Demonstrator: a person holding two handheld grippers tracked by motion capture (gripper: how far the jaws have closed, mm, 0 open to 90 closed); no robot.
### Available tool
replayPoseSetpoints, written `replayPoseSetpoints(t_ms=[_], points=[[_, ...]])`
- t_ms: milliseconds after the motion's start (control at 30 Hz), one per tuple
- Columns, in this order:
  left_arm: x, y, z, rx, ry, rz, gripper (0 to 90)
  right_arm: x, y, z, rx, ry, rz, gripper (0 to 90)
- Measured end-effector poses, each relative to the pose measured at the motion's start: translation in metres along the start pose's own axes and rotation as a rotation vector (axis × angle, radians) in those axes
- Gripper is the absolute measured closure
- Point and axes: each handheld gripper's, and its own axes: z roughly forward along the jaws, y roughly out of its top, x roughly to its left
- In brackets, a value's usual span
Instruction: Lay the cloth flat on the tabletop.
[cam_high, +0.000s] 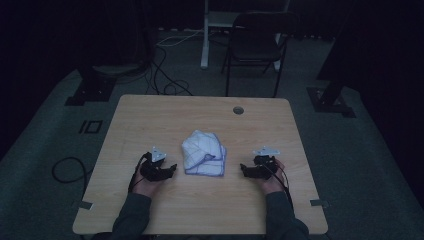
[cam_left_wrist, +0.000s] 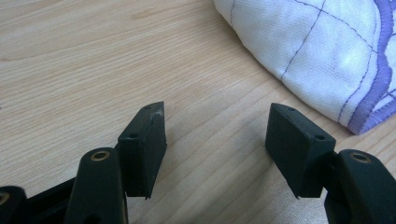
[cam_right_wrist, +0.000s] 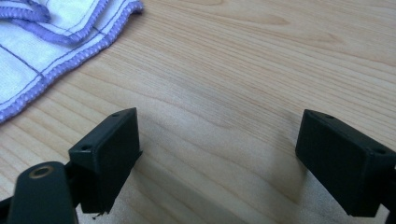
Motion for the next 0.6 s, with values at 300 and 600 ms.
replayPoseSetpoints(t_ms=[300,600], points=[[-0.002,-0.0001,-0.001,0.0,-0.002,0.001,43.7,0.0035,0.0006,-0.0009,-0.001,0.0,-0.001,18.8],[-0.0032,0.0006,-0.0017,0.006,-0.003,0.003,47.8,0.0055,0.0013,-0.0018,0.005,0.002,0.0,21.9]])
